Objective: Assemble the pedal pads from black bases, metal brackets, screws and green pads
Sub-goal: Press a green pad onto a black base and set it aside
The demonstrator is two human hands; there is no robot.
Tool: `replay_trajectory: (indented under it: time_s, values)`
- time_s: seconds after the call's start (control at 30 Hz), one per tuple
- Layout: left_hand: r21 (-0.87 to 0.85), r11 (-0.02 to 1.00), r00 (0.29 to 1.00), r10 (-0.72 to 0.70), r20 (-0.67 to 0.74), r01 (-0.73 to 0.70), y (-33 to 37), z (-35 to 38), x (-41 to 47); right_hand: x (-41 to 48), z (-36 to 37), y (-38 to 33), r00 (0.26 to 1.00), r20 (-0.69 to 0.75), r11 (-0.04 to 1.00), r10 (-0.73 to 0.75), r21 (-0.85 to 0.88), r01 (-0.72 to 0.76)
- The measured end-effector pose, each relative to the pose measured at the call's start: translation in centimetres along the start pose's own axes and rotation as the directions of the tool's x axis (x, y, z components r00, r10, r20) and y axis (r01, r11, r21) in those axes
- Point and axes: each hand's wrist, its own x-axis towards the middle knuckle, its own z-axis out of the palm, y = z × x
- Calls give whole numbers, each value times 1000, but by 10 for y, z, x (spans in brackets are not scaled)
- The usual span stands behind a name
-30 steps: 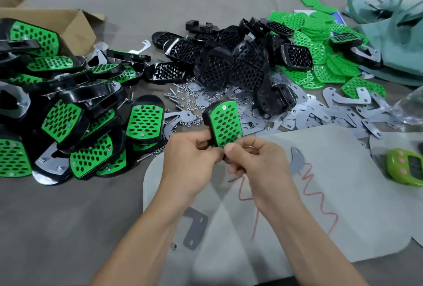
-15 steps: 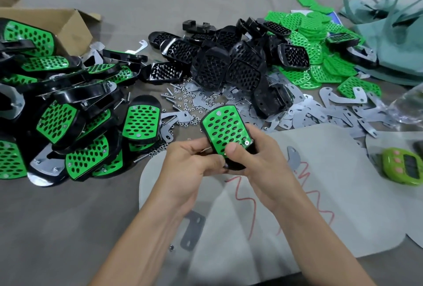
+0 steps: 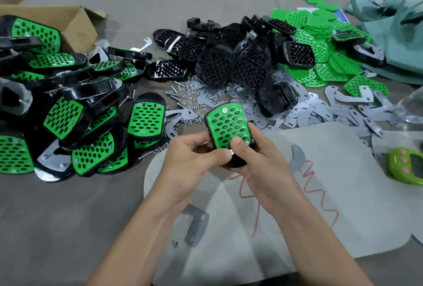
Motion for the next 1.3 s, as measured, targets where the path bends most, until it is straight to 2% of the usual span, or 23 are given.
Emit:
replay_trajectory:
  time_s: [0.07, 0.2, 0.33, 0.4, 0.53, 0.63, 0.73, 0.9, 1.03, 1.1, 1.17, 1.3]
  values:
    - [-5, 1000, 999, 13, -34, -13, -3, 3, -1, -2, 0, 1, 1000, 3, 1000, 7, -3, -7]
    - [42, 998, 987, 55, -148, -49, -9, 10, -1, -7, -3, -1, 996, 80, 977, 47, 202, -63]
    - [55, 997, 974, 56, -219, -45, -12, 12, -1, -6, -5, 0, 998, 12, 998, 58, -12, -58]
    - [30, 999, 974, 36, -224, -30, -14, 13, -2, -5, -5, 0, 997, -22, 996, 68, -63, -69]
    - [-42, 999, 981, -30, -194, 23, -17, 11, -1, -5, -5, -1, 997, -58, 995, 57, -77, -61]
    - [-75, 997, 997, -37, -69, 32, -15, 5, -1, -7, -5, -2, 995, -103, 1000, 6, -11, -8]
    - [-38, 999, 999, -2, 39, 3, -13, -1, 0, -9, -5, -2, 990, -133, 999, -53, 0, 53]
    - [-53, 999, 999, -9, 33, 10, -16, -3, 3, -10, -6, -3, 980, -130, 979, -152, -154, 131]
    - [-110, 994, 999, -18, -38, 14, -24, -2, 1, -10, 1, -2, 968, -123, 920, -217, -358, 161]
    - [-92, 996, 1000, 5, -14, -7, -23, -7, 0, -8, 3, -5, 962, -115, 884, -248, -434, 176]
    - [-31, 999, 999, 25, 31, -24, -17, -11, 1, -5, 0, -10, 963, -89, 894, -256, -401, 200]
    - [45, 997, 998, 61, 17, -61, -6, -11, 1, 0, -2, -13, 967, -33, 927, -252, -294, 232]
